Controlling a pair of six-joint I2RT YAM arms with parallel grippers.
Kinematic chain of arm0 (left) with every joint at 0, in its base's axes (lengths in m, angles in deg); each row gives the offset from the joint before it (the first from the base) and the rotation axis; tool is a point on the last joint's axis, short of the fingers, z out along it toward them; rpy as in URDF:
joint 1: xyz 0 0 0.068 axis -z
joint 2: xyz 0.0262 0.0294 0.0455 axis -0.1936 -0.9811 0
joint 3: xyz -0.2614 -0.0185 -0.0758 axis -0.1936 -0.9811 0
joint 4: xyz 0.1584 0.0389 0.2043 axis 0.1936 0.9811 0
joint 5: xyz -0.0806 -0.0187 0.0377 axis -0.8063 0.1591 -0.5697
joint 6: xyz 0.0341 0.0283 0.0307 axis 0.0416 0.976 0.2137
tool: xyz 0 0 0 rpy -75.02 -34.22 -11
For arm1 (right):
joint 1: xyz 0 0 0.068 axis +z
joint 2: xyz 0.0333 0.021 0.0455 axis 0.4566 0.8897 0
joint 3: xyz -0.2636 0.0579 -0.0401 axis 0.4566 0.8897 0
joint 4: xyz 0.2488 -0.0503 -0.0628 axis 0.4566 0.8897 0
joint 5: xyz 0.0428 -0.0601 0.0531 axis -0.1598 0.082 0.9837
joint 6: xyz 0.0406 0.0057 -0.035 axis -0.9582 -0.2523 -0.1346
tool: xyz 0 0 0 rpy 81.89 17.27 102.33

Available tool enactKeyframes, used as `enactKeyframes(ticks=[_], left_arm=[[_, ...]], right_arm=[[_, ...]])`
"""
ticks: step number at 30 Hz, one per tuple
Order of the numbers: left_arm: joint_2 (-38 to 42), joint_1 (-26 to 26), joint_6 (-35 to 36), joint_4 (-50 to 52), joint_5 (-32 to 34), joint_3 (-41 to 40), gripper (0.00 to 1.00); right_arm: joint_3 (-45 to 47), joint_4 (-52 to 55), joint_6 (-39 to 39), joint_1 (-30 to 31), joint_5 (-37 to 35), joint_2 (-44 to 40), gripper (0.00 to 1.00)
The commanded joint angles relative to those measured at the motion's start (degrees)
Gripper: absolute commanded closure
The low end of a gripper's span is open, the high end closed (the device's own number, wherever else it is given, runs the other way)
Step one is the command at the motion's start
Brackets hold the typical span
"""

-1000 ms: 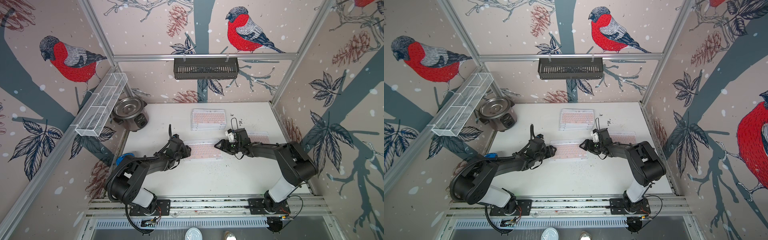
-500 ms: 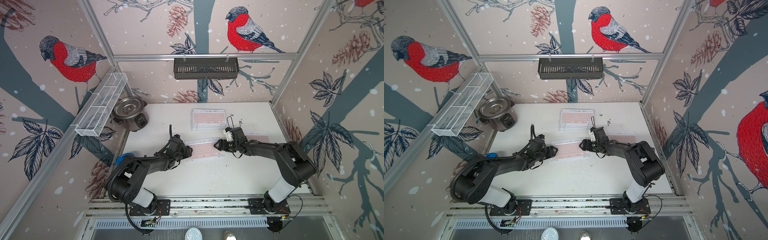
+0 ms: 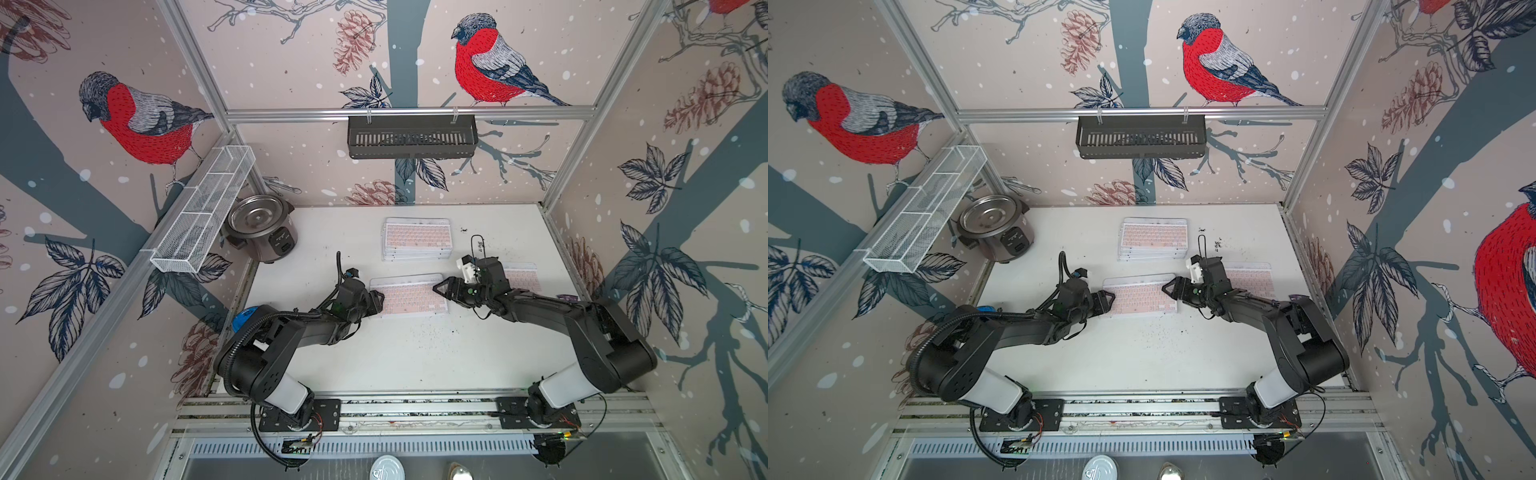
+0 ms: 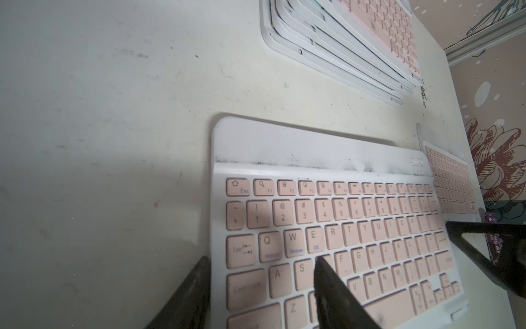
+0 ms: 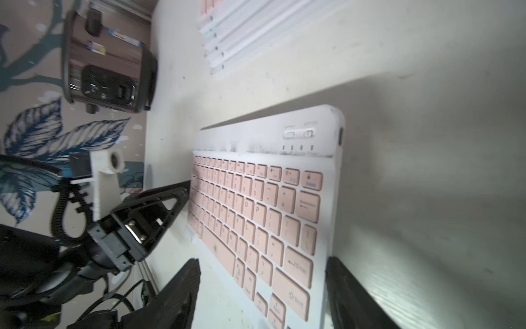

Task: Stack the numeric keypads
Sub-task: Pick up the numeric keypad from the center of the board.

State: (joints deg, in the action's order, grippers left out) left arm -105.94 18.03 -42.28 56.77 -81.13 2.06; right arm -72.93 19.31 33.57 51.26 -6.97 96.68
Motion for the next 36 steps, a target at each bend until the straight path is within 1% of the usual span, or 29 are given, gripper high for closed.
enactKeyframes(ticks=[1, 9, 15, 23, 28, 36], left_arm=[[-1.19, 1.48, -2.89, 10.74, -16.04, -0.73, 0.43], [-0.86, 1.48, -2.61, 10.61, -16.5, -1.24, 0.43], [-1.08, 1.57, -2.63, 9.89, -17.1, -1.46, 0.43], [-0.67, 1.83, -2.61, 10.04, -17.84, -1.51, 0.43], [-0.66, 2.01, -2.48, 9.97, -18.08, -1.67, 0.43], [-1.19, 2.19, -2.28, 9.78, -18.5, -1.72, 0.43]], right_arm=[[1.46, -16.04, -6.64, 0.78, 22.73, -1.38, 0.31], [5.88, -17.45, -8.07, 1.09, 22.95, -5.35, 0.31], [7.18, -16.44, -7.52, 1.35, 21.78, -6.5, 0.31], [7.18, -18.21, -7.65, 2.69, 20.69, -4.34, 0.31], [7.93, -22.98, -10.24, 3.68, 21.07, -2.53, 0.31], [8.89, -25.54, -11.97, 3.94, 20.94, -2.17, 0.32]])
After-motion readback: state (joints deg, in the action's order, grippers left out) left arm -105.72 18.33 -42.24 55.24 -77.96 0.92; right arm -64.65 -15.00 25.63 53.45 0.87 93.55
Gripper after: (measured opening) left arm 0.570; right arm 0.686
